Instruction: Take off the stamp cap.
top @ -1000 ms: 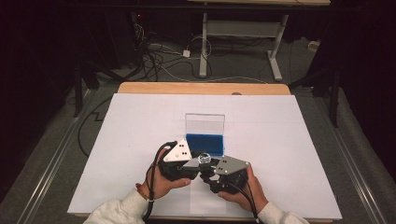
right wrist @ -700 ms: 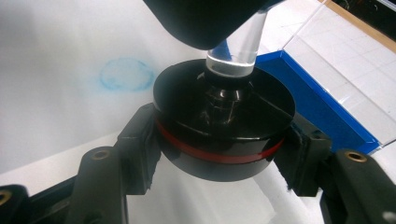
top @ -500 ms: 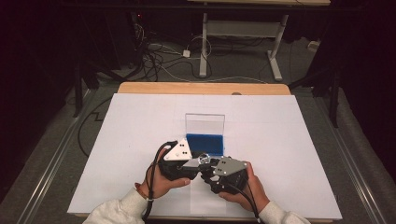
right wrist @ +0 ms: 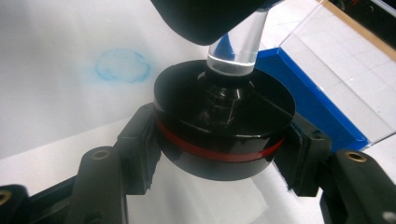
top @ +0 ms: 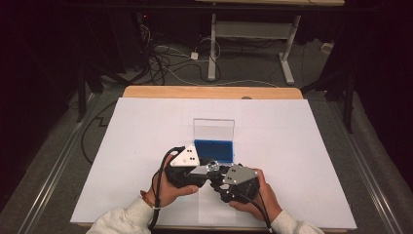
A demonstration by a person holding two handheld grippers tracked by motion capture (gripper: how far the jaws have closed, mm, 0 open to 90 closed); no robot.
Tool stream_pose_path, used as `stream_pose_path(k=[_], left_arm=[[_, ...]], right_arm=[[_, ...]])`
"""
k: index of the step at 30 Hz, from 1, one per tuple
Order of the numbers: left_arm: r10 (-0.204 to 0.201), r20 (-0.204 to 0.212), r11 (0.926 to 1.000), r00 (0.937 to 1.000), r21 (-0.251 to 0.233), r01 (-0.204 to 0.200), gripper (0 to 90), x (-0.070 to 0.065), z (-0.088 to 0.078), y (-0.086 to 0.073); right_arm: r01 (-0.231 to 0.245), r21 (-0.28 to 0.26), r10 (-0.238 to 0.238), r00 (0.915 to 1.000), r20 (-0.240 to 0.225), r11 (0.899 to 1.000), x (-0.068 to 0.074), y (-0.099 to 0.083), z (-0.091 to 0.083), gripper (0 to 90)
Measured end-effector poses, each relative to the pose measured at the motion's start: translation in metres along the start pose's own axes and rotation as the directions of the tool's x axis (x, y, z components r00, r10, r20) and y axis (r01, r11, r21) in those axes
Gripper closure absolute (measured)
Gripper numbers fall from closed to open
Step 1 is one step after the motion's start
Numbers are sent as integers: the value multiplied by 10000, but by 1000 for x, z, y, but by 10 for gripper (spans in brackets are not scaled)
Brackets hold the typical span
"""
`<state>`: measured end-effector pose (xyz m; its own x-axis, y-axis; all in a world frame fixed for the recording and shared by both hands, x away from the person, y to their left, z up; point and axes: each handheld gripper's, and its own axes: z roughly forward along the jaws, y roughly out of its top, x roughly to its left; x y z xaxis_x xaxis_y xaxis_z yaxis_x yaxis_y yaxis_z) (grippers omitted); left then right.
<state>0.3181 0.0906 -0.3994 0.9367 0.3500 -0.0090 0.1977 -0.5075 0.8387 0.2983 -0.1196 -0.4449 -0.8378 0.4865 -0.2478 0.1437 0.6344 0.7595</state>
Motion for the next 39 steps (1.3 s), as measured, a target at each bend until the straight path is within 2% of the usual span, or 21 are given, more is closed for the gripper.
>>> stream_pose_path(k=[2, 6, 11, 17, 19, 20, 23, 26, 27, 29, 34, 36, 38, 39], left_arm=[[-111, 42, 9999, 9999, -39, 111, 549, 1, 0, 0], [-25, 91, 10000, 10000, 88, 25, 549, 0, 0, 1], [-215, 250, 9998, 9995, -39, 216, 549, 3, -1, 1], [-93, 320, 9999, 9994, 42, 92, 549, 2, -2, 3], [51, 264, 10000, 9996, -68, -49, 549, 1, -3, 2], [19, 199, 9999, 9998, -168, -15, 549, 0, -3, 3], [71, 55, 9998, 10000, -166, -70, 549, -1, -2, 2], [37, 6, 9997, 10000, -251, -37, 550, -1, -2, 1], [35, 17, 9996, 10000, -281, -35, 550, -2, -2, 1], [110, -73, 9992, 9999, -390, -113, 550, -3, -3, 0], [228, -185, 9979, 9996, -602, -239, 551, -6, -5, 0], [274, -155, 9977, 9995, -613, -284, 551, -7, -5, 0], [378, -169, 9977, 9991, -565, -387, 551, -8, -5, 0], [327, -144, 9979, 9994, -553, -335, 551, -7, -5, 0]], right_arm=[[42, 16, -42, 10000, 10, 10000, 1, 0, 0, 389], [78, 63, -78, 10000, -18, 9999, 1, 0, 0, 389], [162, 62, -162, 9999, -10, 9998, -1, 1, -3, 389], [308, 161, -309, 9995, 31, 9994, 1, 2, -5, 389], [173, 120, -171, 9998, -108, 9998, 0, 2, -5, 389], [-213, -103, 209, 9992, -339, 9997, -2, 2, -5, 388], [-430, -79, 425, 9974, -588, 9990, -4, 1, -4, 388], [-1019, -196, 997, 9907, -927, 9946, -7, -2, -3, 388], [-1019, -196, 997, 9907, -927, 9946, -7, -2, -3, 388], [-1249, -295, 1204, 9849, -1241, 9917, -9, -3, -2, 388], [-1469, -374, 1397, 9786, -1510, 9884, -10, -2, -5, 390], [-1397, -305, 1338, 9801, -1466, 9897, -10, -1, -5, 391], [-1459, -309, 1392, 9773, -1598, 9888, -9, -1, -6, 391], [-1337, -274, 1281, 9801, -1514, 9906, -9, 0, -6, 391]])
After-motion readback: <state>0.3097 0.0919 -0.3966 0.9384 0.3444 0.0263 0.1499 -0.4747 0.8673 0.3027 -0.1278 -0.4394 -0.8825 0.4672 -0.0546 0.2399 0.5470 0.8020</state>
